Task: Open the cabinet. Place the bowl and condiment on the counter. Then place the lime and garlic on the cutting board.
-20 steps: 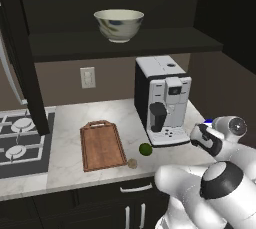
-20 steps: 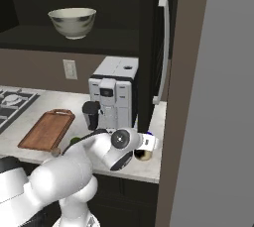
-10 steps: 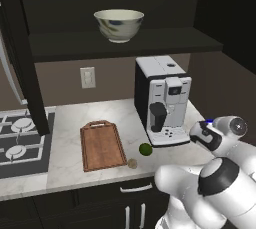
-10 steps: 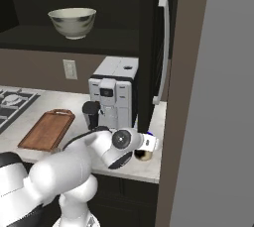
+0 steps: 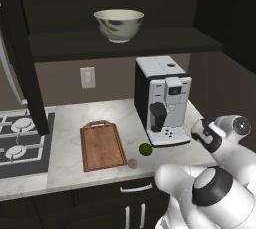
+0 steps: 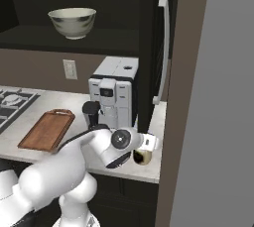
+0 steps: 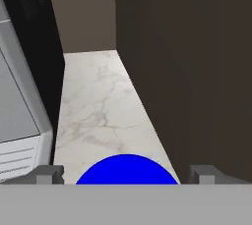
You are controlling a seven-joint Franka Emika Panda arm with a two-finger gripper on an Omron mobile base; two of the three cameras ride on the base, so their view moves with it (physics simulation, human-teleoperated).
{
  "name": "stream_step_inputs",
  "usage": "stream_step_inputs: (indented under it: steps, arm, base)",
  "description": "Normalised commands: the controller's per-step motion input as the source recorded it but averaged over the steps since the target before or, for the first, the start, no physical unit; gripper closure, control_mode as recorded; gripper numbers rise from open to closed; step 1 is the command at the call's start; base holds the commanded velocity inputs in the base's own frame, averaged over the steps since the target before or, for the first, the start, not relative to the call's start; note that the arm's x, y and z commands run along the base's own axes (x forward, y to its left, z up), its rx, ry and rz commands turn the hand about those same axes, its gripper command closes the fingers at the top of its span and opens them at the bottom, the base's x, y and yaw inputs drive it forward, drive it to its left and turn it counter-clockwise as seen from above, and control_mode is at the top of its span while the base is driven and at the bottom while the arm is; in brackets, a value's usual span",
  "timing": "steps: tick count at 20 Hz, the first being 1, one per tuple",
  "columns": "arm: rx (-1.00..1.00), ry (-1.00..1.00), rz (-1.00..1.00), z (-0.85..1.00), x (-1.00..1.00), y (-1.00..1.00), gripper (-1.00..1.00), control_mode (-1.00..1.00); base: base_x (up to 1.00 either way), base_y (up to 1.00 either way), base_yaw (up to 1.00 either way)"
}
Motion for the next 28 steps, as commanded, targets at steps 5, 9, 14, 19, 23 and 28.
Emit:
stream_step_inputs:
  steps: [5, 9, 14, 19, 23, 28]
  arm:
    - [-0.01, -0.07, 0.0, 0.2, -0.24, 0.09, -1.0, -1.0]
    - [-0.07, -0.04, 0.0, 0.4, -0.36, 0.43, -1.0, -1.0]
    - [-0.12, 0.0, 0.0, 0.54, -0.44, 0.75, -1.0, -1.0]
    - [-0.18, 0.0, 0.0, 0.68, -0.43, 1.0, -1.0, -1.0]
    - [-0.14, 0.0, 0.0, 0.95, -0.34, 0.77, -1.0, -1.0]
    - [-0.14, 0.01, 0.0, 0.9, -0.33, 0.71, -1.0, -1.0]
  base:
    - [0.0, 0.0, 0.0]
    - [0.0, 0.0, 0.0]
    - [0.0, 0.0, 0.0]
    - [0.0, 0.0, 0.0]
    - [0.0, 0.0, 0.0]
    - [0.0, 0.0, 0.0]
